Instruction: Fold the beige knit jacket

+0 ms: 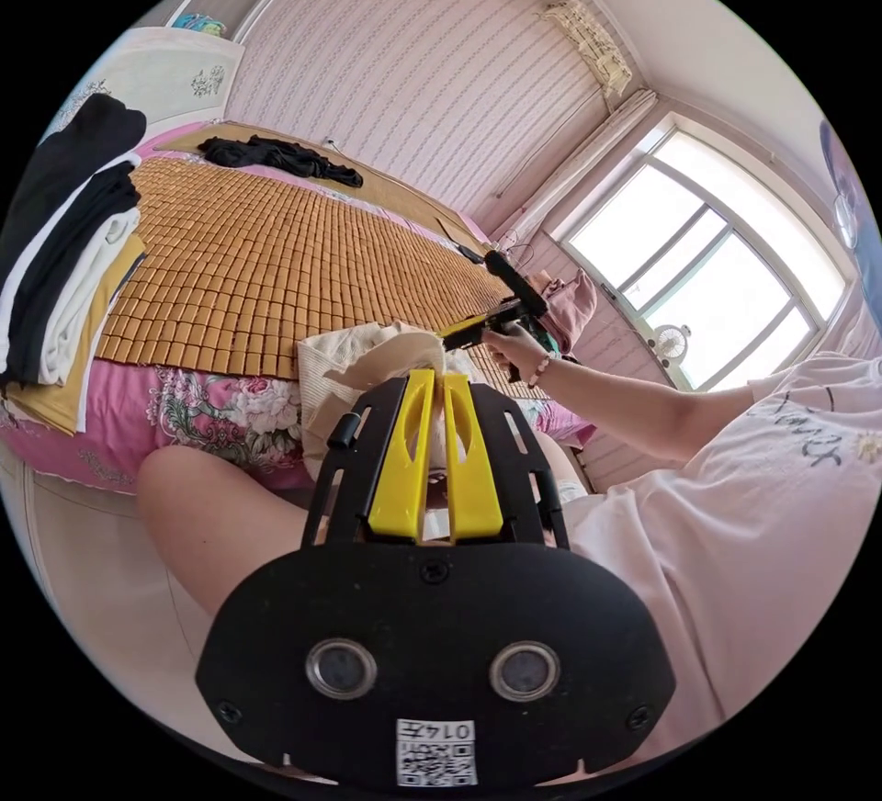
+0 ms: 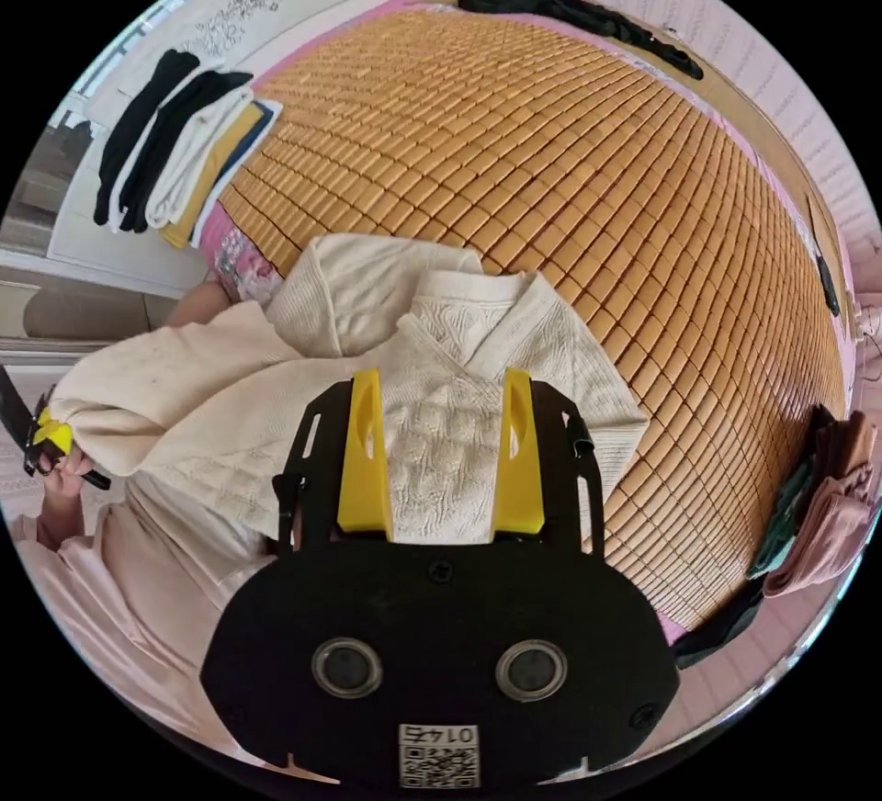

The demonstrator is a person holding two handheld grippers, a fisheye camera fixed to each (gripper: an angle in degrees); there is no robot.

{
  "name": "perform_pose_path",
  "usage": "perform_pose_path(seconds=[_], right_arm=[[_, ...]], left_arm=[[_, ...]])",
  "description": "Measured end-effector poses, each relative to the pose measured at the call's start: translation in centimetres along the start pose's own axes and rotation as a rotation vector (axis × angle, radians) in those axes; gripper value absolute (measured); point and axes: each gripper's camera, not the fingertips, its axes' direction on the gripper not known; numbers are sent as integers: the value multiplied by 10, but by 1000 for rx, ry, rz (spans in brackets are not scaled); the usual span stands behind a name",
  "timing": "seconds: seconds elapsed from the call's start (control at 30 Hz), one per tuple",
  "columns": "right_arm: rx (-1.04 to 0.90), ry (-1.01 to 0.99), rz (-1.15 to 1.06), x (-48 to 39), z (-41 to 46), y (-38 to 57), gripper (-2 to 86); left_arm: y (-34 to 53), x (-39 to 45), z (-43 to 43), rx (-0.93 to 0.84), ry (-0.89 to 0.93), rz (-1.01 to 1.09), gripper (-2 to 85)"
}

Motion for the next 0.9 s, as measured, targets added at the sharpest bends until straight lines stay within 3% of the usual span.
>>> perform_pose_path(seconds=[0.03, 0.1, 0.17, 0.37, 0.6, 0.77, 0.9], right_arm=[[-66, 37, -41, -5, 12, -2, 113], [16, 51, -30, -6, -1, 8, 77], [191, 6, -8, 4, -40, 42, 31], [583, -197, 71, 35, -124, 200, 15], [618, -371, 268, 27, -103, 336, 5], [644, -491, 349, 32, -79, 357, 2], [684, -530, 372, 47, -77, 340, 0]], left_arm=[[0, -2, -3, -1, -8, -8, -10], [1, -9, -14, -1, -32, -30, -10], [2, -14, -22, 1, -40, -29, -10], [-2, -17, -48, 24, 19, 32, -10], [23, -9, -107, 7, 235, 84, -10], [32, 1, -120, -52, 164, 80, -10], [18, -6, -112, 22, 85, 12, -10]])
